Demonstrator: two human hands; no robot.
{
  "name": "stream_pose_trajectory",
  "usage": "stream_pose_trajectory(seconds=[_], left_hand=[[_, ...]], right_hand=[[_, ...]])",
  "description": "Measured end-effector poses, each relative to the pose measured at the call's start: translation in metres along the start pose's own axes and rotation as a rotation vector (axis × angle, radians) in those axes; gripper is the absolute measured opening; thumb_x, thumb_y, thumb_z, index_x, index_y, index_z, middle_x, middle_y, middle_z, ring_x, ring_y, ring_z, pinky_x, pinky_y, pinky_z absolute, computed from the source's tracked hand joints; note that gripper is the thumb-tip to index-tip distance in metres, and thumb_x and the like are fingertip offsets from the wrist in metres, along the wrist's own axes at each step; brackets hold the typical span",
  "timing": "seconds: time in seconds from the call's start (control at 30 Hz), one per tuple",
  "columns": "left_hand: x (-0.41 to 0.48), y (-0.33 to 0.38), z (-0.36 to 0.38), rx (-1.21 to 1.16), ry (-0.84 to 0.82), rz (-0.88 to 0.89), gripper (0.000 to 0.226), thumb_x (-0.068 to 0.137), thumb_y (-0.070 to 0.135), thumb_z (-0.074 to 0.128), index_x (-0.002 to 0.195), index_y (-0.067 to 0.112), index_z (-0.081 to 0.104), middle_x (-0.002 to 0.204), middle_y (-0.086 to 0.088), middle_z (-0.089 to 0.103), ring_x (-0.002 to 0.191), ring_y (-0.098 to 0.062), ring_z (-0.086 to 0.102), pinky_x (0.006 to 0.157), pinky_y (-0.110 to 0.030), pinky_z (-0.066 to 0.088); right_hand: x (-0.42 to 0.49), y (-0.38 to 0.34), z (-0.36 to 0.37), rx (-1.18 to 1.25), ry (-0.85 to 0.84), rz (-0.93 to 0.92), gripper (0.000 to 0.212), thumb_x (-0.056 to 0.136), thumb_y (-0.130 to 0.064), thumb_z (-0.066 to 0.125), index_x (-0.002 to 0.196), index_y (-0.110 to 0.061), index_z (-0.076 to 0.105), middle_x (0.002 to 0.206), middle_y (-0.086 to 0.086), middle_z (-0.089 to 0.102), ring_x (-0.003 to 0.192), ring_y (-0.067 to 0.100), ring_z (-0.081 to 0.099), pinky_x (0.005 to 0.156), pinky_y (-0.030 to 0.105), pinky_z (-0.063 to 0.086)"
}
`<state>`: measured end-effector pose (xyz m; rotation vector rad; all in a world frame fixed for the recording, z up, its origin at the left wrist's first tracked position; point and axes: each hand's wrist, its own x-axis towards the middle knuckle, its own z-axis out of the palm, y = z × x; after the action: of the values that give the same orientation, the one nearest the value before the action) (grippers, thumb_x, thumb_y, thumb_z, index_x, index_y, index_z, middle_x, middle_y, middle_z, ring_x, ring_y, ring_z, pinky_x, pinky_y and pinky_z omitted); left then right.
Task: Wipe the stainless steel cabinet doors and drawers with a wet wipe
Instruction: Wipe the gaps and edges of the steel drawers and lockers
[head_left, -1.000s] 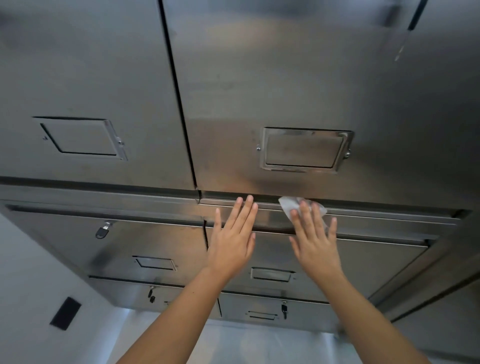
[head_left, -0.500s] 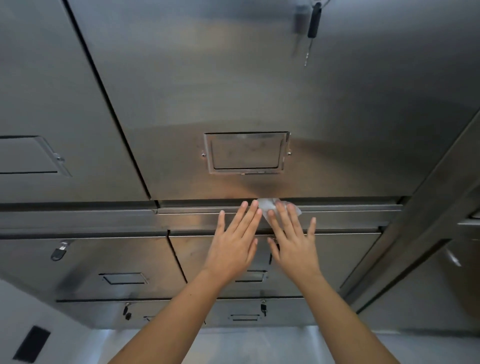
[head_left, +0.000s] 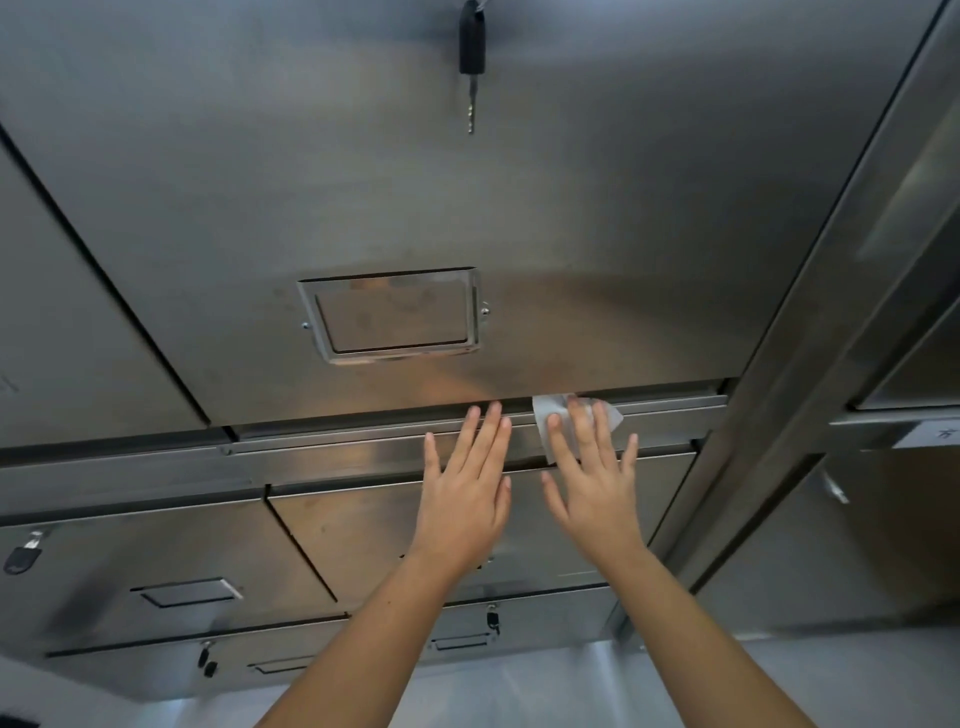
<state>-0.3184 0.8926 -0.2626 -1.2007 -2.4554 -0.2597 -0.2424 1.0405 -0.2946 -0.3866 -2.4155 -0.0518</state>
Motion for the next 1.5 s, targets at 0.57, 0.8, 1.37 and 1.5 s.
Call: stream_pose_trajectory(seconds=[0.57,0.8,1.37,1.5], left_hand=[[0.0,0.016,0.019,-0.048,0.111,-0.108,0.055,0.086,0.026,0.034,0.136,0.006,0.044,0.144,-0.01,0.04,0.135,-0.027,0.029,0.101,-0.061,0.017],[0.001,0.016,0.019,-0.087,0.14,-0.133,0.054,0.085,0.023,0.034,0.135,0.006,0.046,0.143,-0.01,0.041,0.137,-0.021,0.024,0.101,-0.061,0.017],[0.002,0.023,0.015,-0.127,0.172,-0.155,0.053,0.084,0.023,0.036,0.131,0.004,0.051,0.139,-0.012,0.047,0.135,-0.024,0.031,0.101,-0.061,0.021],[0.002,0.023,0.018,-0.131,0.197,-0.15,0.052,0.084,0.023,0.037,0.131,0.003,0.051,0.139,-0.013,0.047,0.135,-0.022,0.026,0.101,-0.06,0.017]], right_hand=[[0.003,0.053,-0.023,-0.01,-0.03,0.211,0.051,0.085,-0.033,0.05,0.133,-0.013,0.051,0.139,0.02,0.043,0.133,0.037,0.027,0.094,0.07,0.027],[0.005,0.039,-0.015,-0.067,-0.035,0.026,0.052,0.086,-0.035,0.045,0.136,-0.021,0.047,0.139,0.016,0.045,0.13,0.037,0.04,0.093,0.069,0.031],[0.006,0.068,-0.022,-0.108,-0.027,0.209,0.052,0.089,-0.042,0.041,0.132,-0.014,0.052,0.135,0.025,0.044,0.128,0.045,0.038,0.087,0.069,0.036],[0.001,0.08,-0.018,-0.134,0.052,0.089,0.048,0.091,-0.038,0.041,0.134,-0.019,0.05,0.135,0.022,0.046,0.128,0.039,0.04,0.089,0.068,0.035]])
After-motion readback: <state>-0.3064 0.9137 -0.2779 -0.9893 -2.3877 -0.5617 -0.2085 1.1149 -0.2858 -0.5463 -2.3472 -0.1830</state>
